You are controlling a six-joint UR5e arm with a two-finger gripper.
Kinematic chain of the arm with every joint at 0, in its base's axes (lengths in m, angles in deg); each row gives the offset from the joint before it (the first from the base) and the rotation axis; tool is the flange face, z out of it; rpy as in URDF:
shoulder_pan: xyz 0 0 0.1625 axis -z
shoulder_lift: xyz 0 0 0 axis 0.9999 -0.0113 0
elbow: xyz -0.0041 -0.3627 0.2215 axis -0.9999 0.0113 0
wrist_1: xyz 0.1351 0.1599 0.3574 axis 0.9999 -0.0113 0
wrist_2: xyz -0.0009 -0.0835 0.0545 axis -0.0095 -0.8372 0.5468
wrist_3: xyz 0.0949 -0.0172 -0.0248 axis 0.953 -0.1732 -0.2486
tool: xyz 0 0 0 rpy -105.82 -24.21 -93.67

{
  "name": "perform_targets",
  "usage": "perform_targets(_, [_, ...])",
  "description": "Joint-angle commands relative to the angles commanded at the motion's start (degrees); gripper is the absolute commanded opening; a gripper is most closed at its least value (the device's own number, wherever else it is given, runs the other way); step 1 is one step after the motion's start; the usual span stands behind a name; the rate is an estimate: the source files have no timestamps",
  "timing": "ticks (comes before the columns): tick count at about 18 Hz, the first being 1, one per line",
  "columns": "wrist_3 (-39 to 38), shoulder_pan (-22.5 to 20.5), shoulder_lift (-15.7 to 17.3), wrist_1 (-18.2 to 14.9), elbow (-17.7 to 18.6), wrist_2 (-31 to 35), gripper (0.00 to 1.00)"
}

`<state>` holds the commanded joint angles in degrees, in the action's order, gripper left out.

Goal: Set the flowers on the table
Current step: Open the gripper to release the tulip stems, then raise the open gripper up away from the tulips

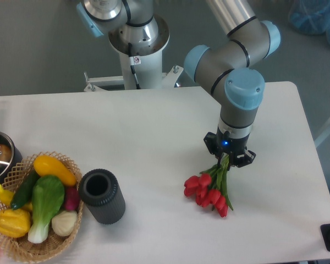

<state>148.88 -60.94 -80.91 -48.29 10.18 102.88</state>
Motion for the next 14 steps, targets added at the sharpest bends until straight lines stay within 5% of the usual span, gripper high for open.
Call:
perform_targets(2, [0.09,0.0,0.0,0.09,0.0,0.0,0.62])
perform_targets(4, [0.09,-0.09,0.18,1.05,0.0,0.17,1.0])
perform_targets(14, [2.46,-3.25,0.88,2.11,0.44,0.26,1.0])
